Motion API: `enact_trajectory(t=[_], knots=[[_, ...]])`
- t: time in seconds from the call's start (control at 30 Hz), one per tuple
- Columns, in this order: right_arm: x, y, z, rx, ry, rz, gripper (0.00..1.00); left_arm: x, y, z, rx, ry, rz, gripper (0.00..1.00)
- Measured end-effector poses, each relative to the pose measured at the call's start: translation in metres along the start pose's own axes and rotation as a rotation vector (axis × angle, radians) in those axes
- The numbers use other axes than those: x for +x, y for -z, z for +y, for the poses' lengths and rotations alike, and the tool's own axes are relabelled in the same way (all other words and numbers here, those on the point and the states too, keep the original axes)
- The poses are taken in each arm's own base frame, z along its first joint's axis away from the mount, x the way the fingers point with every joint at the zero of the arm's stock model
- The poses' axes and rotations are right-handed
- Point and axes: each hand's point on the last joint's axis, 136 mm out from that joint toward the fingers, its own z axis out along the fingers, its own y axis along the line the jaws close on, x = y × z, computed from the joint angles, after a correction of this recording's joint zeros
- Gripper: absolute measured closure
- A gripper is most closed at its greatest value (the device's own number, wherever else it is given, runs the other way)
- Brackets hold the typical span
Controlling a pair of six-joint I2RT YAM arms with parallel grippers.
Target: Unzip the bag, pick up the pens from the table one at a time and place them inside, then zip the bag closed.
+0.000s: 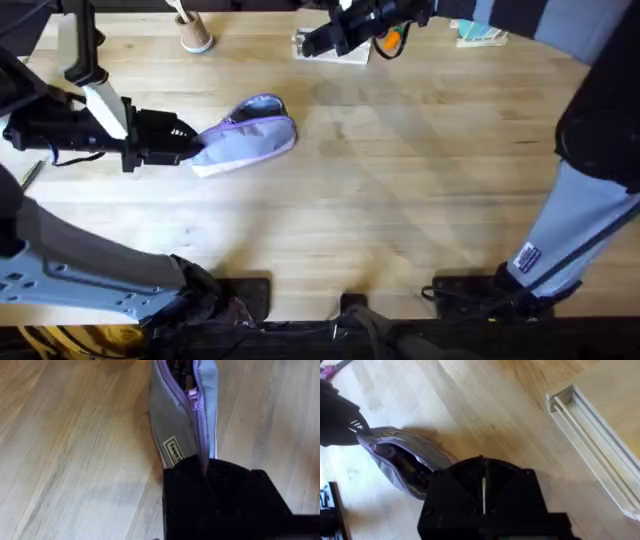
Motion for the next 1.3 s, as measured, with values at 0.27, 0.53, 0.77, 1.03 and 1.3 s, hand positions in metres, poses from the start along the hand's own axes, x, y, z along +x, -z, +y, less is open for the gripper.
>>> enact_trajectory(t=[0.27, 0.53, 0.77, 1.03, 1.3], knots=[[-0.002, 0.008, 0.005, -0.08, -0.091, -0.018, 0.723, 0.0, 0.0, -0.002, 0.006, 0.006, 0.0, 0.959], [-0.003, -0.009, 0.068, -0.274, -0.154, 0.019, 0.005, 0.0, 0.0, -0.002, 0.009, 0.007, 0.0, 0.913], [-0.005, -0.012, 0.094, -0.317, -0.164, 0.035, 0.004, -0.002, 0.0, -0.004, 0.015, 0.021, -0.005, 0.018], [-0.012, 0.009, 0.132, -0.361, -0.157, 0.056, 0.004, -0.001, 0.006, -0.004, 0.02, 0.032, 0.015, 0.008], [0.014, 0.004, 0.145, -0.353, -0.185, 0.166, 0.004, -0.015, 0.052, 0.019, -0.064, 0.0, 0.073, 0.008]])
